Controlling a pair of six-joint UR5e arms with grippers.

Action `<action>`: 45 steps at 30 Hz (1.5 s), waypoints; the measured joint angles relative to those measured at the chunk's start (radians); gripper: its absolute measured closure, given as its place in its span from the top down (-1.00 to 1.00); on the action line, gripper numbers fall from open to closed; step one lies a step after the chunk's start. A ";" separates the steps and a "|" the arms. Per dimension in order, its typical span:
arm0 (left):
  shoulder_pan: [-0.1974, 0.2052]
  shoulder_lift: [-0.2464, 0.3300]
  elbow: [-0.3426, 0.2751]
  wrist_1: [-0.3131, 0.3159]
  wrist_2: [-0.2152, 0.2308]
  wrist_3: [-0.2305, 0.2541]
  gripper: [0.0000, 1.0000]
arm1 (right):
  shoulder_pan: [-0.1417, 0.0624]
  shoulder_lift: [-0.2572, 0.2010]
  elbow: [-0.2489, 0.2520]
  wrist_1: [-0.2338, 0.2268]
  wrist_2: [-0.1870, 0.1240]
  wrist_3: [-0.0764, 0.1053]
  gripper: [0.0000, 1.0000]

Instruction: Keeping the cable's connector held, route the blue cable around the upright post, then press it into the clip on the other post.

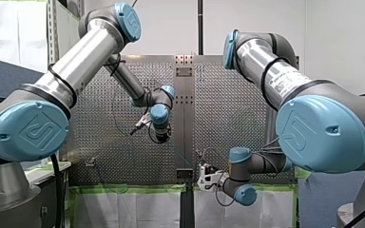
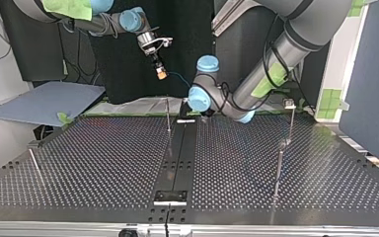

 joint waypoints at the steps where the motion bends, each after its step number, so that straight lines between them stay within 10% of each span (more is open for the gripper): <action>1: -0.002 0.000 0.000 -0.003 0.002 0.000 1.00 | 0.000 0.000 0.000 -0.001 0.000 0.001 -1.00; 25: -0.088 -0.092 0.000 -0.117 0.027 0.030 1.00 | -0.004 0.000 -0.001 -0.004 0.002 0.012 -1.00; 45: -0.120 -0.140 0.000 -0.130 0.139 -0.077 1.00 | -0.014 0.000 -0.008 -0.005 0.007 0.024 -1.00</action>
